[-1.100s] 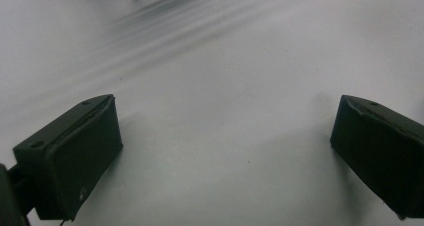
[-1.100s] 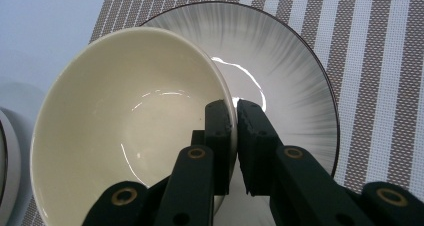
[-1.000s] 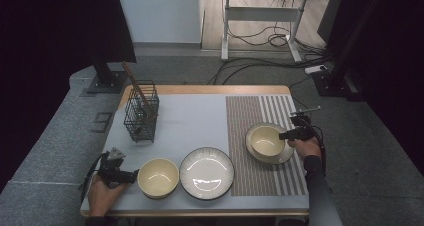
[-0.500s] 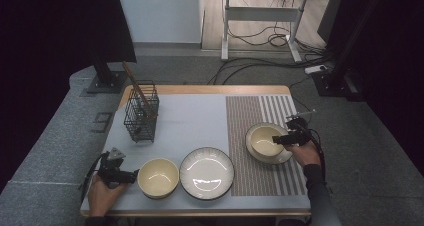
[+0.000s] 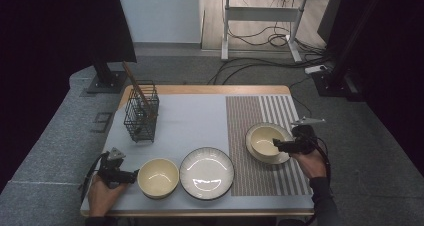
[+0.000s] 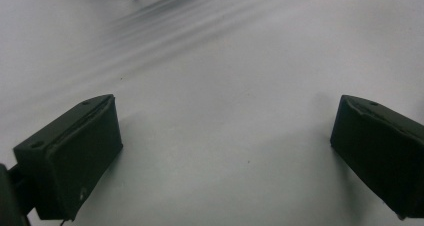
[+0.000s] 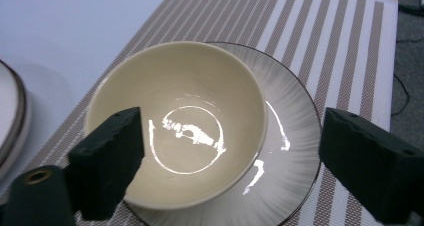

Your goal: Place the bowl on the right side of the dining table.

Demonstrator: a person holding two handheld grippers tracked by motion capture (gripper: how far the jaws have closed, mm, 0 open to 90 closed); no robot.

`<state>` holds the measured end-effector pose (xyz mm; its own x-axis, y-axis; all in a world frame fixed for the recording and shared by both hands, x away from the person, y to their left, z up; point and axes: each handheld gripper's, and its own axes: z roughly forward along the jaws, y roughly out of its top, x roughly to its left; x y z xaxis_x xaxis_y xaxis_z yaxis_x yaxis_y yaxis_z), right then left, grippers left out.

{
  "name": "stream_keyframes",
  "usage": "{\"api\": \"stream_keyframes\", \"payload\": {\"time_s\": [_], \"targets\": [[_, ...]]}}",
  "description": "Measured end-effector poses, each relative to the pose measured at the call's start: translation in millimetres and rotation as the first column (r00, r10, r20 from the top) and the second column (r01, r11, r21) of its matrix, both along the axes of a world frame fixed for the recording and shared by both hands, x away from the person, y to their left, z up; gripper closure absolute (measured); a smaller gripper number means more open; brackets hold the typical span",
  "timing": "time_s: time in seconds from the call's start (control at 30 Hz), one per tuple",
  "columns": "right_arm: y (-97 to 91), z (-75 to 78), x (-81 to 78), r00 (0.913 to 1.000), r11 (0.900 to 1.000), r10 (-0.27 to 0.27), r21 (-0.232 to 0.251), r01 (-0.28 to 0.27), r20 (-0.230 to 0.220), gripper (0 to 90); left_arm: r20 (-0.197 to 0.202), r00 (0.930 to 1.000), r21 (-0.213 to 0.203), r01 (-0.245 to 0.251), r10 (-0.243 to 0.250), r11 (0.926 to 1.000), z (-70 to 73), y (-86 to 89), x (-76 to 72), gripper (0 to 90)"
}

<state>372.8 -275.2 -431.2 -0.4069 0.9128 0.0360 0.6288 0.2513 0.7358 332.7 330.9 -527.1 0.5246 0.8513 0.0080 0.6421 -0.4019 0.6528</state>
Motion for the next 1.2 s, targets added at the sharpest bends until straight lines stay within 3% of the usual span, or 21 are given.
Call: {"api": "stream_keyframes", "payload": {"time_s": [0.17,0.33,0.4,0.57,0.7,0.9,1.2], "targets": [[0.2,3.3,-17.4,0.9984,0.9998,0.009,0.015,-0.01,0.055,0.0,0.001,1.0,0.0,0.0,0.0,1.0,0.0,0.0,0.0,0.0],[0.6,2.6,-31.0,0.997,0.9993,0.026,-0.03,-0.024,0.073,0.0,0.0,1.0,0.0,0.0,0.0,1.0,0.0,0.0,-0.1,0.0],[0.3,0.7,-35.2,0.9975,0.9986,0.024,-0.049,-0.021,0.066,0.0,0.0,1.0,0.001,0.0,0.0,1.0,0.0,-0.1,-0.1,0.0],[-4.1,-8.3,-42.9,0.9992,0.9989,0.02,-0.043,-0.019,0.034,0.0,0.001,1.0,0.0,0.0,0.0,1.0,0.1,-0.1,-0.1,0.0],[-6.7,-17.1,-48.2,0.9995,0.9996,0.015,-0.025,-0.015,0.027,0.0,0.0,1.0,0.0,0.0,0.0,1.0,0.1,-0.1,-0.1,0.0],[-7.9,-30.8,-53.4,0.9997,0.9994,0.006,-0.035,-0.005,0.024,0.0,0.0,1.0,0.0,0.0,0.0,1.0,0.0,-0.1,-0.1,0.0],[-7.1,-56.8,-56.3,1.0,1.0,-0.006,0.001,0.006,0.005,0.0,-0.002,1.0,0.0,0.0,0.0,1.0,0.1,0.0,0.0,0.0]]}}
